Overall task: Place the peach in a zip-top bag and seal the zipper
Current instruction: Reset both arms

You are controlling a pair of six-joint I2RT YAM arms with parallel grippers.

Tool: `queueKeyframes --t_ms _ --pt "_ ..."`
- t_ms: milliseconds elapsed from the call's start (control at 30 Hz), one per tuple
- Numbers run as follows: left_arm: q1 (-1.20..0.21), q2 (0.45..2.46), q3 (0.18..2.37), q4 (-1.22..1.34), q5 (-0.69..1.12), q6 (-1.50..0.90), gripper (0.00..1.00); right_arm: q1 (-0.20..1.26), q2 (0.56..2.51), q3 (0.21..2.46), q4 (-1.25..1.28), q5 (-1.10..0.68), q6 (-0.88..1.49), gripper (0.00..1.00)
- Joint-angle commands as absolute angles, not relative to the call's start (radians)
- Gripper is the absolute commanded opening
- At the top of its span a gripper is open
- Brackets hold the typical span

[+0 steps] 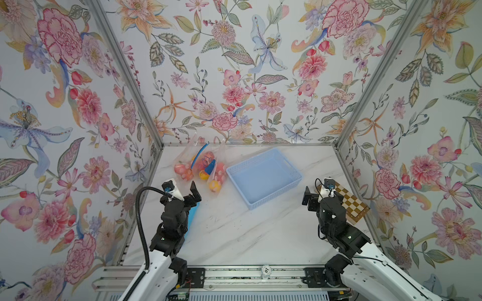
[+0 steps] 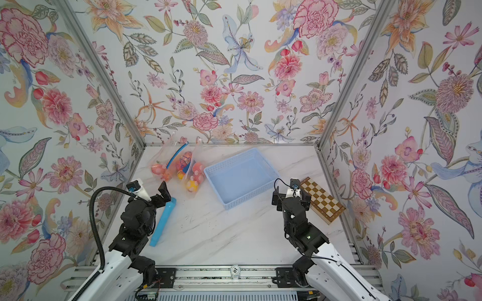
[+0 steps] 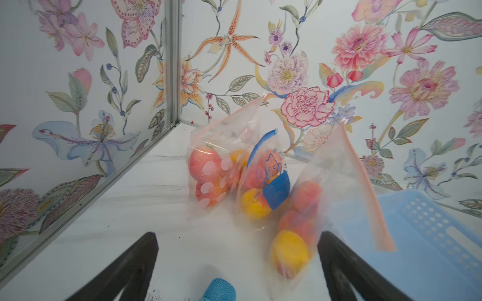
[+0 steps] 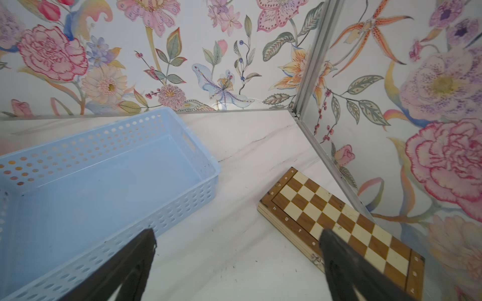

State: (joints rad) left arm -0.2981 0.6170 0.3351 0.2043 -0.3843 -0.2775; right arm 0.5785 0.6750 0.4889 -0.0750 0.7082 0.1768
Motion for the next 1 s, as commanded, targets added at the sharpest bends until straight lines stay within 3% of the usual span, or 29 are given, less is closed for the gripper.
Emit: queueKeyframes --t_ms 0,200,433,633,967 --pt "-0.287 0.641 0.259 0.399 -0.519 -0.208 0.99 0.517 0.683 0.443 -0.016 0.741 0.166 0.99" --pt "-0.236 0.804 0.19 0.645 -0.522 -0.051 0.99 0.358 0.715 0.34 0.14 0.638 0.128 0.99" --pt "-0.073 1.036 0.177 0.869 -0.292 -0.026 0.99 0.152 0.735 0.154 0.503 0.413 0.072 0.99" --pt "0.0 1.224 0.152 1.073 -0.182 -0.035 0.99 0.003 0.819 0.107 0.646 0.261 0.099 0.99" --pt "0.038 1.619 0.142 1.505 -0.021 -0.019 0.99 -0.07 1.135 0.104 0.982 0.086 0.117 0.99"
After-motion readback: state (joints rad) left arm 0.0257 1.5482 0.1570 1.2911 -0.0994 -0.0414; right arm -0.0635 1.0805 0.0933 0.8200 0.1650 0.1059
